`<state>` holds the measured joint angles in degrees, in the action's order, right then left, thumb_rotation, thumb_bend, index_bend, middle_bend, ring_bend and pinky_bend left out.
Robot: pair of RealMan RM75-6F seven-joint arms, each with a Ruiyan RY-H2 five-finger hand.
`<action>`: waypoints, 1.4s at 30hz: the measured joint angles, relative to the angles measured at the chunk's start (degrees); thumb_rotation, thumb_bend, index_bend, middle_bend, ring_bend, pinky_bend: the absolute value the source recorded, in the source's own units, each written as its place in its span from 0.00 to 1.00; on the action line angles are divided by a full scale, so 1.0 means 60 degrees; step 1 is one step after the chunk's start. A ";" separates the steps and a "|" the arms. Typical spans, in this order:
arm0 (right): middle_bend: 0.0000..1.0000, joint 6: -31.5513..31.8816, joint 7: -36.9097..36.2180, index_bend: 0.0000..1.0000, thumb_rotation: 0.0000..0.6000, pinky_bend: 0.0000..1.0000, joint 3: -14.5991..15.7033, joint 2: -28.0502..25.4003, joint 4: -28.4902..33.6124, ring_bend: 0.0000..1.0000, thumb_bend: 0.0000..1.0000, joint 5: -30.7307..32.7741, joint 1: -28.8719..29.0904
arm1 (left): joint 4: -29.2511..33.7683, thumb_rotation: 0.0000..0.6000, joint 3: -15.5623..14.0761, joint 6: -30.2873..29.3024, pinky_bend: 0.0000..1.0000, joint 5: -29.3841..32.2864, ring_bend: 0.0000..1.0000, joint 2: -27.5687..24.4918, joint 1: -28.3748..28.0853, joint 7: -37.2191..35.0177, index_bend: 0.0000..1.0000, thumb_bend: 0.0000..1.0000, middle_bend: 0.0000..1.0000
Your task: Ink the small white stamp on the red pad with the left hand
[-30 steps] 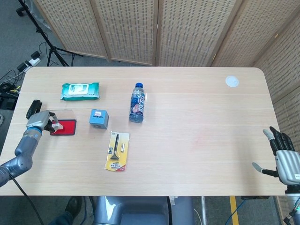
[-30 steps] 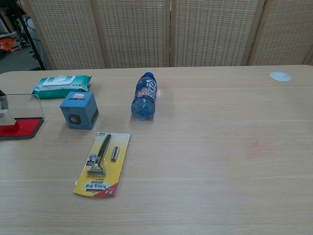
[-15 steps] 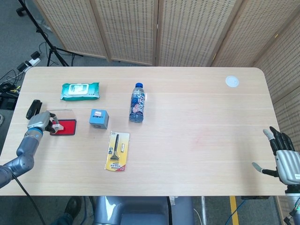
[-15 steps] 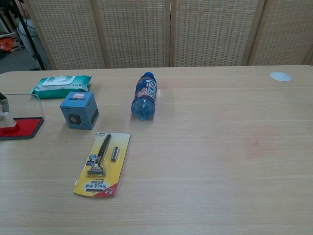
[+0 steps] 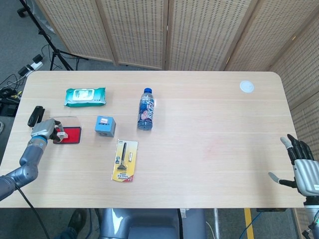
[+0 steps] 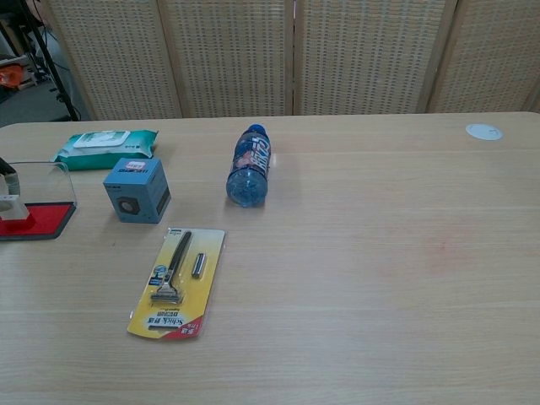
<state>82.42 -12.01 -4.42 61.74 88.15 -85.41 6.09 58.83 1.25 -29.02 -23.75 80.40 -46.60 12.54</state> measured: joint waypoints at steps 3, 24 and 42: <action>0.00 0.0014 -0.0031 0.00 1.00 0.00 0.0000 -0.0010 -0.0010 0.00 0.00 -0.0010 -0.0006 | 0.0169 1.00 0.0013 -0.0072 0.93 0.0021 0.94 -0.0129 -0.0005 -0.0002 0.62 0.43 0.99; 0.00 0.0162 -0.0282 0.00 1.00 0.00 0.0042 -0.0110 0.0025 0.00 0.00 -0.0162 -0.0068 | 0.5222 1.00 0.0493 -0.2069 0.93 -0.2326 0.94 -0.2516 0.0240 -0.0044 0.62 0.42 0.99; 0.00 0.0066 -0.0565 0.00 1.00 0.00 0.0016 -0.0166 -0.0053 0.00 0.00 -0.0082 -0.0041 | 0.4087 1.00 0.0177 -0.2968 0.93 -0.1969 0.94 -0.0472 0.0154 0.1242 0.62 0.41 0.99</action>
<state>82.81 -15.39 -4.32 60.75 87.83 -85.90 5.85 83.35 2.32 -46.83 -35.56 77.57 -45.68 19.99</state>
